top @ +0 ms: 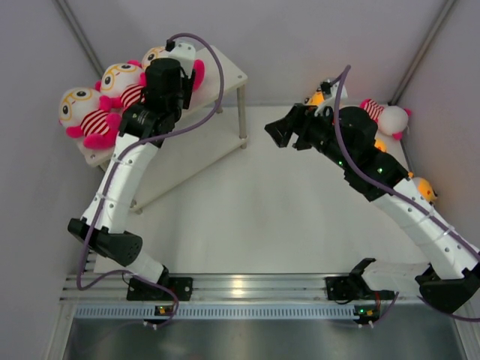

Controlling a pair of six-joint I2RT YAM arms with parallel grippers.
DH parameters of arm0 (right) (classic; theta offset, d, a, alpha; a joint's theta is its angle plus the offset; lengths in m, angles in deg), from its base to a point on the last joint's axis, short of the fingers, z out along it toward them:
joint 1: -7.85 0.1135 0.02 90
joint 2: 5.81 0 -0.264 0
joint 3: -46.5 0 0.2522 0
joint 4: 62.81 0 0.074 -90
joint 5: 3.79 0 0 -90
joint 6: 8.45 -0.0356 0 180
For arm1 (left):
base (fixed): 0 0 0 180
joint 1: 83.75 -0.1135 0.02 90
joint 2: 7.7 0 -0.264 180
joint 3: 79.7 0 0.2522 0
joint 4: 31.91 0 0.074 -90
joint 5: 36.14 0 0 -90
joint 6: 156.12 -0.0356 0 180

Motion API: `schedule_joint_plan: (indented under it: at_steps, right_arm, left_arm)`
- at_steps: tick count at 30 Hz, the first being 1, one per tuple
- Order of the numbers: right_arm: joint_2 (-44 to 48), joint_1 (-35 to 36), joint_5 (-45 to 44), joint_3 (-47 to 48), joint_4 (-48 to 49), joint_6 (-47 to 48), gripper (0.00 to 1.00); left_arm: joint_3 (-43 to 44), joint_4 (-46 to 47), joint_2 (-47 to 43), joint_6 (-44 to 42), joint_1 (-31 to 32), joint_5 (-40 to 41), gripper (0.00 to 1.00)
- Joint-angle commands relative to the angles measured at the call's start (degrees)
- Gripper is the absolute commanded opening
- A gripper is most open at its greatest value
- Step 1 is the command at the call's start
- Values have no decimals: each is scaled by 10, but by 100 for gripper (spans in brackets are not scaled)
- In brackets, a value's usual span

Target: Place and organize the stuffed toys onto the shelf

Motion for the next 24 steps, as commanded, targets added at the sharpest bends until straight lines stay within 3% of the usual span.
schedule_joint_plan:
  at_steps: [1, 6, 8, 11, 16, 19, 24]
  right_arm:
    - [5, -19, 6, 13, 7, 11, 80]
    - [2, -103, 51, 20, -62, 34, 85]
    - [3, -200, 88, 13, -82, 43, 85]
    - [-10, -317, 65, 12, -105, 99, 89]
    - [-156, -516, 59, 70, -103, 122, 85]
    - [-285, -561, 47, 162, -118, 128, 82]
    - [-489, -578, -29, 339, -127, 134, 83]
  left_arm:
    - [26, 36, -35, -12, 4, -42, 55]
    - [30, 37, -65, -43, 4, -93, 83]
    - [29, 36, -74, -50, 4, -99, 88]
    - [25, 34, -99, -69, 4, -114, 98]
    - [14, 10, -136, -128, 5, -105, 98]
    - [8, -28, -153, -162, 5, -86, 98]
    - [33, -83, -169, -225, 9, -36, 98]
